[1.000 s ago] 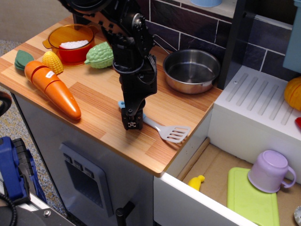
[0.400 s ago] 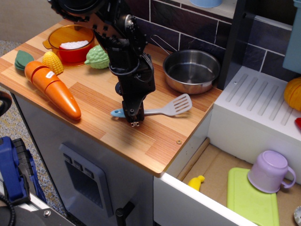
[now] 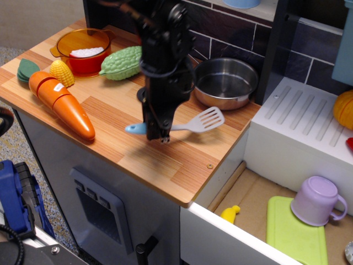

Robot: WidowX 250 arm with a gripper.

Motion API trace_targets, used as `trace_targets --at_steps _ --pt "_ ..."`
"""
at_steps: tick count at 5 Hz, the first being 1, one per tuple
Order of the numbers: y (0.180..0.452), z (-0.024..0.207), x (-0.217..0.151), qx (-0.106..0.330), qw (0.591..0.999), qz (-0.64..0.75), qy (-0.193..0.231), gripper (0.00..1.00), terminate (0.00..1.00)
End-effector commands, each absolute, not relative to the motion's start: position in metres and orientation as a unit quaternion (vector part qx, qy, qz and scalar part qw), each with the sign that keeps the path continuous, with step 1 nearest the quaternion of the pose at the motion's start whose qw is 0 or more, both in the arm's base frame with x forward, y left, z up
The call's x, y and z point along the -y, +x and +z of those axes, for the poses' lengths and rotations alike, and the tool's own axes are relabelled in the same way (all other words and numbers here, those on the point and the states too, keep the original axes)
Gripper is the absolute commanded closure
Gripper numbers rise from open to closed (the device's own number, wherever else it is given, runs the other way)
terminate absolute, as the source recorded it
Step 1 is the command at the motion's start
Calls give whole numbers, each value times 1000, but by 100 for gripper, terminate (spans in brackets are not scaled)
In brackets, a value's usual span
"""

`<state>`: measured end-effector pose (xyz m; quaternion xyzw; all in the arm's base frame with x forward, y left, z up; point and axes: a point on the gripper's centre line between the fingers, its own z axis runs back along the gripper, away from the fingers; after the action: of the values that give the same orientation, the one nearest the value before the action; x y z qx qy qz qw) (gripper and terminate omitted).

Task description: Put spatula in pan

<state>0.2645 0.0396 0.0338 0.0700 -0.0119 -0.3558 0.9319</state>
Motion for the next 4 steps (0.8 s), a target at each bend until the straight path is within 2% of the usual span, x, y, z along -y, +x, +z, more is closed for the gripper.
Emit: trace_targets --at_steps 1,2,4 --pt "289 80 -34 25 929 -353 104 100 0" --pt "304 94 -31 17 927 -357 111 100 0" --pt "339 94 -47 33 911 -393 120 100 0"
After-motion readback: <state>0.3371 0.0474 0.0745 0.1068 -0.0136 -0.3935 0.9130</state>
